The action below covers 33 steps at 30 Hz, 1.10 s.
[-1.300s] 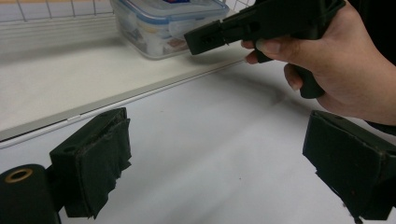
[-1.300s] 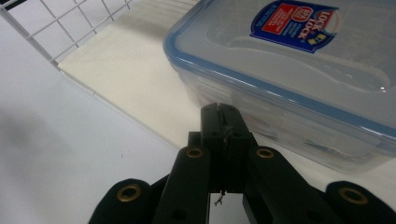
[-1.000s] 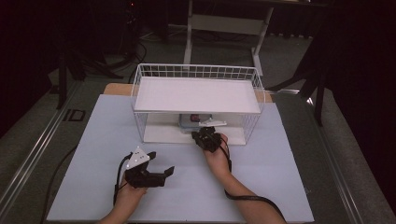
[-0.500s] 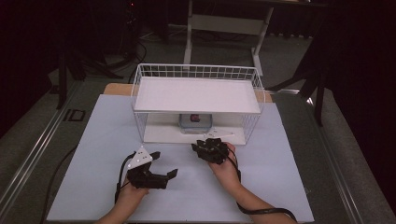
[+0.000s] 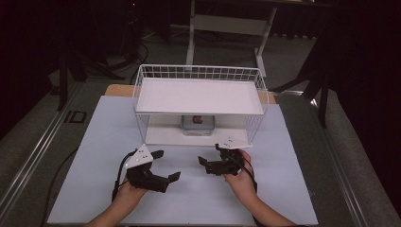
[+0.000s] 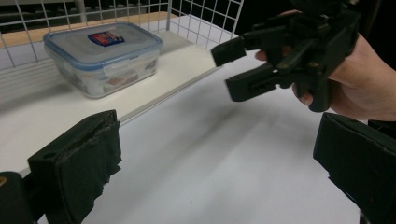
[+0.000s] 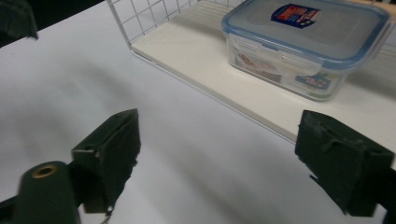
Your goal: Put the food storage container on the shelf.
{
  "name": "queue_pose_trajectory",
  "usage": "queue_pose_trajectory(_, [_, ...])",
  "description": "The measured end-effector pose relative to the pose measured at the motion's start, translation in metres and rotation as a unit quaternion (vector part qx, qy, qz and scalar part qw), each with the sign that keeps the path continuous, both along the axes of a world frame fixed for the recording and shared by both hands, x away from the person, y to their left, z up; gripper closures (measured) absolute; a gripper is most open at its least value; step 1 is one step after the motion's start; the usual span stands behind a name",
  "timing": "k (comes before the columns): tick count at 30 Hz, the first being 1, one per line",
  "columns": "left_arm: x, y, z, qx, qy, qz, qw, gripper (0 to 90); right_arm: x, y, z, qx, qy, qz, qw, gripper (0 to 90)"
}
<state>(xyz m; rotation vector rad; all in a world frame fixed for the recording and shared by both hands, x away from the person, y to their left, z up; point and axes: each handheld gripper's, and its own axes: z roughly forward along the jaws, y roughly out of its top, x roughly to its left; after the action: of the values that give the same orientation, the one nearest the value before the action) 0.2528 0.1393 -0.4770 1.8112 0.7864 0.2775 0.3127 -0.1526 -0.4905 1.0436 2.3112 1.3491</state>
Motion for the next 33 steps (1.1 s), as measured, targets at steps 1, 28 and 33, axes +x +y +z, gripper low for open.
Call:
queue_pose_trajectory(1, [0.000,0.001,0.000,0.001,0.000,0.001,1.0000,1.9,-0.002,-0.002,0.001,0.002,0.000,0.000,1.0000,14.1])
queue_pose_trajectory(28, [-0.012,0.052,-0.025,0.006,0.008,0.011,0.9999,1.9,-0.038,-0.069,-0.005,-0.003,0.008,0.003,1.0000,14.6])
queue_pose_trajectory(33, [-0.011,0.054,-0.033,0.013,0.009,0.017,0.9997,1.9,-0.040,-0.082,-0.011,-0.004,0.000,-0.005,1.0000,15.7])
